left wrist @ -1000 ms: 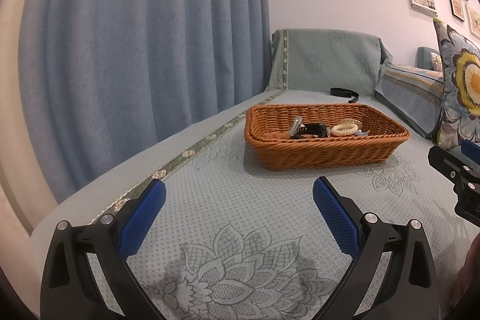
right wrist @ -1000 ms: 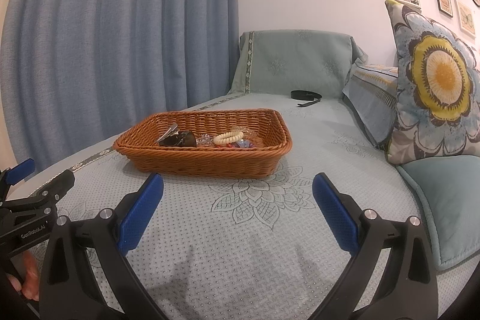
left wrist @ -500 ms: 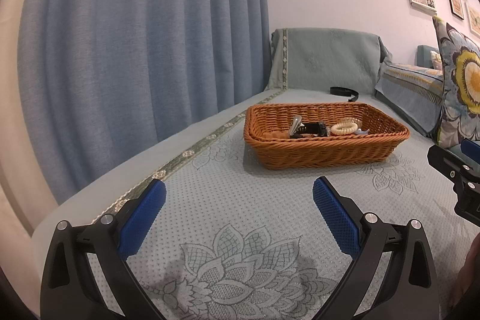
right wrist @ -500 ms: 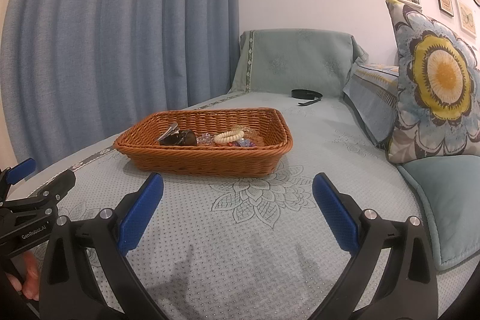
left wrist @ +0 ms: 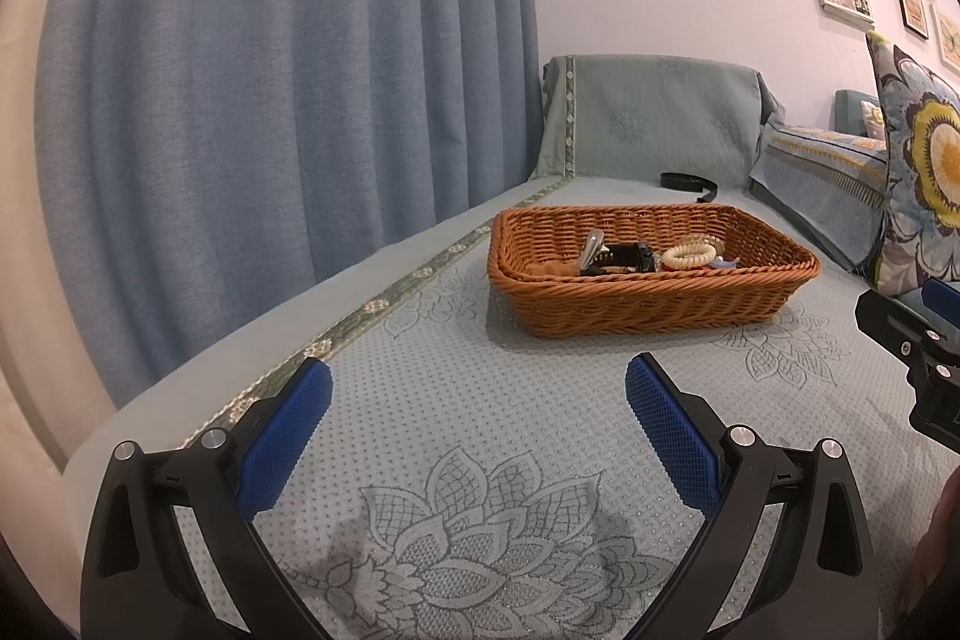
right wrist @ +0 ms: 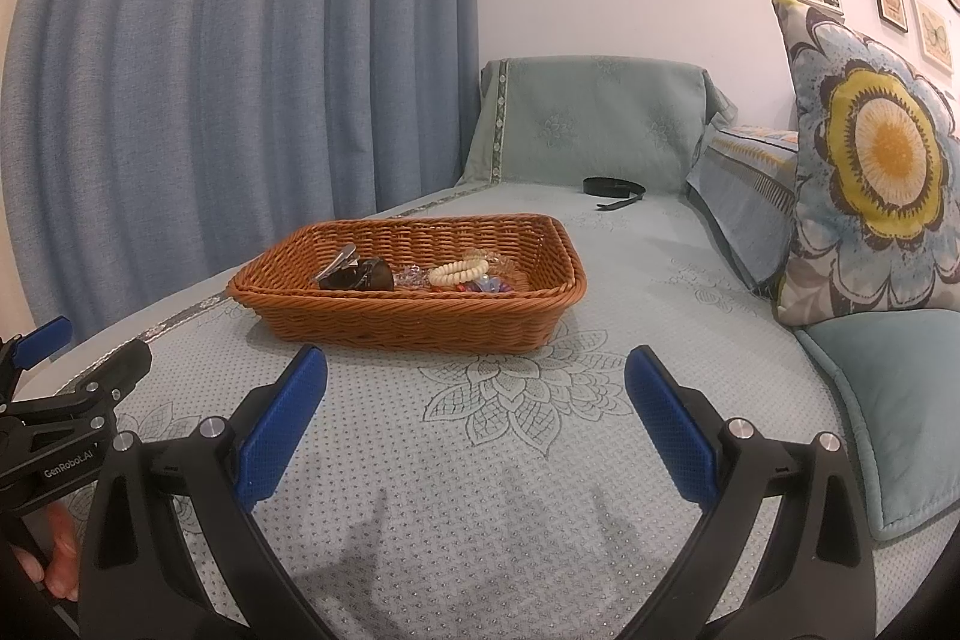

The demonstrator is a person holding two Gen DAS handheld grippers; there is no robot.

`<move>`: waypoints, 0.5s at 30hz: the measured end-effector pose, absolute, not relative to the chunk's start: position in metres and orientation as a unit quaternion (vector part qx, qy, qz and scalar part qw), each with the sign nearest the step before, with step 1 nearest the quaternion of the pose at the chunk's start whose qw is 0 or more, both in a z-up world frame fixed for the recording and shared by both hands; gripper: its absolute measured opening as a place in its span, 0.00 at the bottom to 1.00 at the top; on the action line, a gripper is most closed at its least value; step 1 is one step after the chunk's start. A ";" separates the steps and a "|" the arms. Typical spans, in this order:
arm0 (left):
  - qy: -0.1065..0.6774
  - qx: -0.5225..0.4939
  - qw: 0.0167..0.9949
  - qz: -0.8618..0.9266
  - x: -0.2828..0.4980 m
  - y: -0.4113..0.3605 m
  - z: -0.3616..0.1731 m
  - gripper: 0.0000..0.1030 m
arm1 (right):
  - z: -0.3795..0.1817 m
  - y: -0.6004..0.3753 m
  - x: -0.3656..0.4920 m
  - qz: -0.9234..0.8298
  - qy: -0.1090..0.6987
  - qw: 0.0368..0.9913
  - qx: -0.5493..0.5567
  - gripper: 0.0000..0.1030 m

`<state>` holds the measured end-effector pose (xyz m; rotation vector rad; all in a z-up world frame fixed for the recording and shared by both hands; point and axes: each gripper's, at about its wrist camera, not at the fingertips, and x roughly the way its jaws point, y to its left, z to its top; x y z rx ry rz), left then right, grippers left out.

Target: Organize jewelry

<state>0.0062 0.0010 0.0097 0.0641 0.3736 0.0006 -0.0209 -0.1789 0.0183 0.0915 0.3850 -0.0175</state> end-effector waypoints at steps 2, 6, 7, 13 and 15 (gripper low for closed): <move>0.186 0.032 0.982 0.000 0.006 0.001 0.010 0.92 | 0.018 -0.179 -0.021 -0.009 0.191 0.980 0.046 0.92; 0.186 0.032 0.982 0.000 0.006 0.001 0.010 0.92 | 0.019 -0.179 -0.021 -0.009 0.191 0.980 0.046 0.92; 0.187 0.032 0.982 0.000 0.007 0.001 0.009 0.92 | 0.018 -0.179 -0.021 -0.009 0.191 0.980 0.045 0.92; 0.187 0.032 0.982 0.000 0.007 0.001 0.009 0.92 | 0.019 -0.179 -0.020 -0.009 0.192 0.980 0.046 0.92; 0.187 0.032 0.982 0.000 0.007 0.001 0.009 0.92 | 0.019 -0.179 -0.020 -0.009 0.192 0.980 0.046 0.92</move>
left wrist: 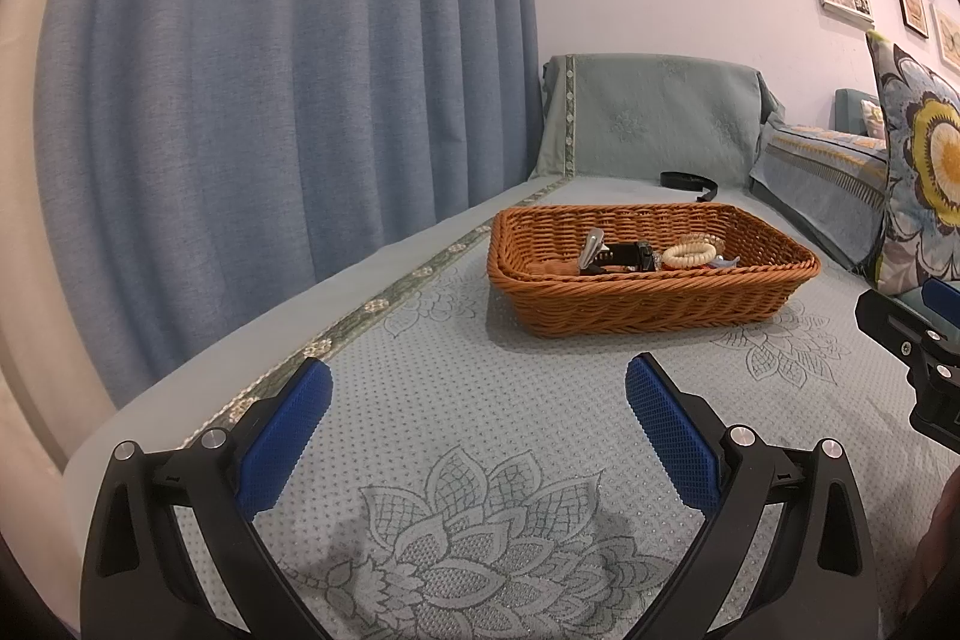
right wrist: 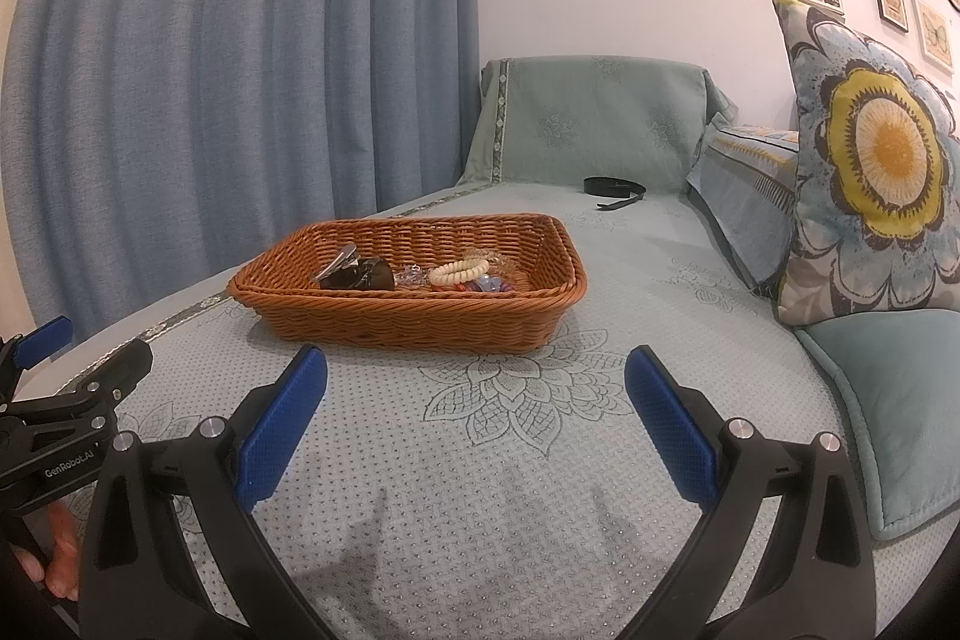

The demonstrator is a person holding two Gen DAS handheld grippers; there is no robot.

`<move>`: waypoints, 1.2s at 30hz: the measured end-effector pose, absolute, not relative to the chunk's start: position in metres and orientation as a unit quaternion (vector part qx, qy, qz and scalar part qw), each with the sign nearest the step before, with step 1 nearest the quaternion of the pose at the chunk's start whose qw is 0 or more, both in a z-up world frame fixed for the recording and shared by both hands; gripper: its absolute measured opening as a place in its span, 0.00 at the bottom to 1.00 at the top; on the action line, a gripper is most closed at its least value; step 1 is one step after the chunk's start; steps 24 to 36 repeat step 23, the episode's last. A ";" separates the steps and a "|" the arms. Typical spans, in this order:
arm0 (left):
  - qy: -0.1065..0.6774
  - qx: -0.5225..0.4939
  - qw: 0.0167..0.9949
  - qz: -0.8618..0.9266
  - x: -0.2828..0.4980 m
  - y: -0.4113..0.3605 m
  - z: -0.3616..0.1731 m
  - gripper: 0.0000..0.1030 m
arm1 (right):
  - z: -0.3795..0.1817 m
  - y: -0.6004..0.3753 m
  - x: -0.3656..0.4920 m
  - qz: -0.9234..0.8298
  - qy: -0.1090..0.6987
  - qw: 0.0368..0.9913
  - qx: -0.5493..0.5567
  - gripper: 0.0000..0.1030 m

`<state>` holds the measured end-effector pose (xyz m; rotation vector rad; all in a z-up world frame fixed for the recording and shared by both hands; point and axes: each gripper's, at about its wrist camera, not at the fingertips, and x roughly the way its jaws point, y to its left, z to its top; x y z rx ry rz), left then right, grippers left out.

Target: Organize jewelry

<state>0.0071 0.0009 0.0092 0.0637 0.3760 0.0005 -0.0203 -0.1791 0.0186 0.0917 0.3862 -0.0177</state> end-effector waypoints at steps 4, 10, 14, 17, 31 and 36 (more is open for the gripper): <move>0.187 0.032 0.982 0.000 0.007 0.001 0.009 0.92 | 0.018 -0.179 -0.021 -0.009 0.192 0.980 0.046 0.92; 0.188 0.033 0.982 0.000 0.007 0.001 0.009 0.92 | 0.018 -0.179 -0.020 -0.009 0.192 0.980 0.046 0.92; 0.186 0.030 0.982 -0.003 0.006 0.002 0.007 0.93 | 0.018 -0.179 -0.020 -0.009 0.193 0.980 0.046 0.92; 0.190 0.028 0.981 0.002 0.007 0.004 0.006 0.93 | 0.018 -0.179 -0.020 -0.009 0.193 0.980 0.046 0.92; 0.195 0.030 0.980 -0.003 0.008 0.004 0.006 0.93 | 0.018 -0.179 -0.020 -0.009 0.192 0.980 0.046 0.92; 0.195 0.030 0.980 -0.003 0.008 0.004 0.006 0.93 | 0.018 -0.179 -0.020 -0.009 0.192 0.980 0.046 0.92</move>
